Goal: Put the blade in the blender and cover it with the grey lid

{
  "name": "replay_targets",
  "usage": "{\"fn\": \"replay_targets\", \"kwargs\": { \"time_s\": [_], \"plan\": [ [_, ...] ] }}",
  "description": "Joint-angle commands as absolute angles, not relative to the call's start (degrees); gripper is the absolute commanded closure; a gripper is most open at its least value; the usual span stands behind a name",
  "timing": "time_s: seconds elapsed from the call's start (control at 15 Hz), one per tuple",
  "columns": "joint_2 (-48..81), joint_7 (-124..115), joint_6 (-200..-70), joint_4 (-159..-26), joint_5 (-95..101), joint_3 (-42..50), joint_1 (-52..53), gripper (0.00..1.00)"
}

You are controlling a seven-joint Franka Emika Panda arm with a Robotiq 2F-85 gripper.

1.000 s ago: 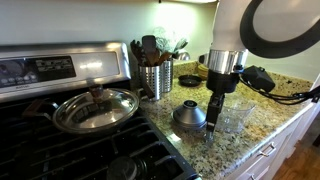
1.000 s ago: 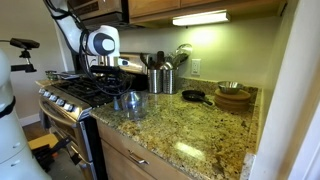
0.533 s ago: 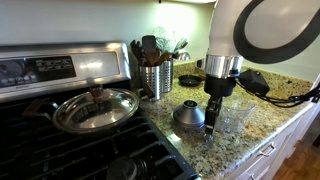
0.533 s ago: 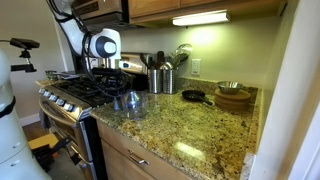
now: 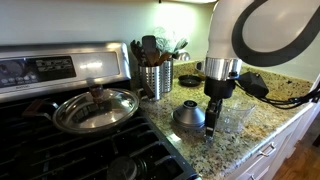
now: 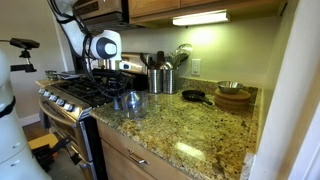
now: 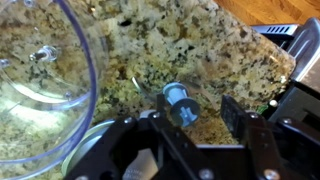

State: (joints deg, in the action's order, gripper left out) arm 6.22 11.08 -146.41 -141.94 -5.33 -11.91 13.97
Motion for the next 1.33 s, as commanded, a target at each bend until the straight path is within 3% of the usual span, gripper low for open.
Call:
{"fn": "replay_targets", "kwargs": {
  "time_s": [0.0, 0.07, 0.13, 0.33, 1.27],
  "plan": [
    [7.0, 10.9, -147.9, -142.1, -5.9, -12.7, 13.0, 0.44],
    [7.1, 10.7, -148.0, -142.1, -5.8, -12.6, 13.0, 0.52],
    [7.1, 10.5, -148.2, -142.1, -5.6, -12.6, 13.0, 0.7],
    [6.5, 9.9, -148.4, -142.3, -4.7, -12.4, 13.1, 0.9],
    [-5.5, 12.0, -141.2, -144.3, -12.5, -14.8, 14.0, 0.87]
  ]
}}
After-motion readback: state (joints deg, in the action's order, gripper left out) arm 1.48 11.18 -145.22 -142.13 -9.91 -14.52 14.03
